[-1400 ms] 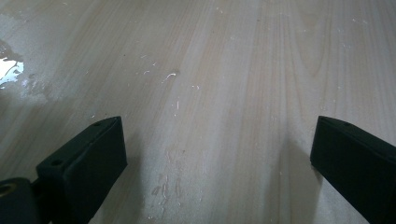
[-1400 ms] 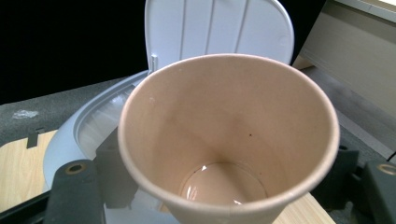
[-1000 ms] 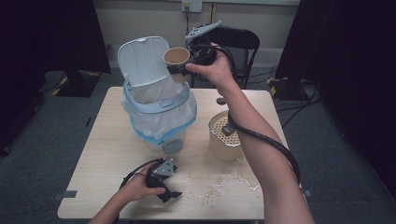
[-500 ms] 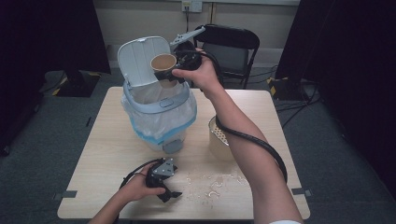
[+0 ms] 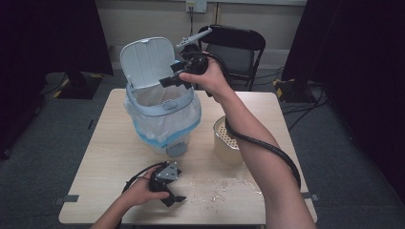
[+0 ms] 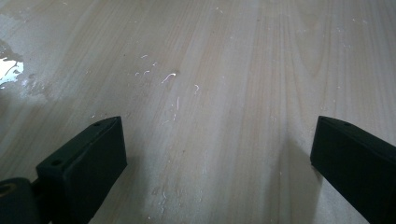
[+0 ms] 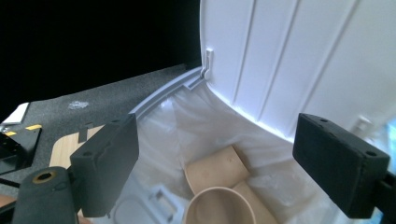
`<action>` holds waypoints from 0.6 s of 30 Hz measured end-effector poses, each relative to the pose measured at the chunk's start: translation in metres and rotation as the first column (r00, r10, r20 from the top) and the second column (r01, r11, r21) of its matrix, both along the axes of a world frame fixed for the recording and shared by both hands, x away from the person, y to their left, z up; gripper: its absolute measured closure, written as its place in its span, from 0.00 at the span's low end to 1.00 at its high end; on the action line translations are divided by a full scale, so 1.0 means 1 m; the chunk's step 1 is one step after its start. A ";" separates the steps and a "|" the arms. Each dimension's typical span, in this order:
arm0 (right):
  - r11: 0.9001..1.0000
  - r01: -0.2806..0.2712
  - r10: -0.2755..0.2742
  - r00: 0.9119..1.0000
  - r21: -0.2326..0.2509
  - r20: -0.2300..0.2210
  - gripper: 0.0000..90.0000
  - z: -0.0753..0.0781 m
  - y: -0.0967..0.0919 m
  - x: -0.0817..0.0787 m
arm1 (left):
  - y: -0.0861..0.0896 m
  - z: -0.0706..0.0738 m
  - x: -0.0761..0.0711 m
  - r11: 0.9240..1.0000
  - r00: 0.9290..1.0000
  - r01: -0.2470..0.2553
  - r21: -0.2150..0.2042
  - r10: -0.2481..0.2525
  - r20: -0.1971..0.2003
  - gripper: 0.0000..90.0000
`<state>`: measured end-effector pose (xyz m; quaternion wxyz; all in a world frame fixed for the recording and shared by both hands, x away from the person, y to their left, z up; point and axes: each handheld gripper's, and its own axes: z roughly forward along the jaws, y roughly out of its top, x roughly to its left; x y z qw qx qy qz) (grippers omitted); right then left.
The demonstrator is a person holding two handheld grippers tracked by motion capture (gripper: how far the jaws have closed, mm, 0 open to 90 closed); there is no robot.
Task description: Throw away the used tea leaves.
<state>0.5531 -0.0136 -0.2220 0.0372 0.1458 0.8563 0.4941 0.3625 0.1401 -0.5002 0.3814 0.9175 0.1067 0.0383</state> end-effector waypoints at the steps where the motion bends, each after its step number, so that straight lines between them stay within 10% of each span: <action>1: 1.000 0.002 -0.002 1.000 -0.007 0.008 0.15 0.001 -0.004 -0.002 | 0.000 0.000 0.000 1.000 1.000 0.000 0.000 0.000 0.000 0.03; 18: 0.999 0.038 -0.038 0.998 -0.004 0.039 0.15 -0.009 -0.061 -0.021 | 0.000 -0.001 0.000 1.000 1.000 -0.001 -0.014 0.001 0.000 0.03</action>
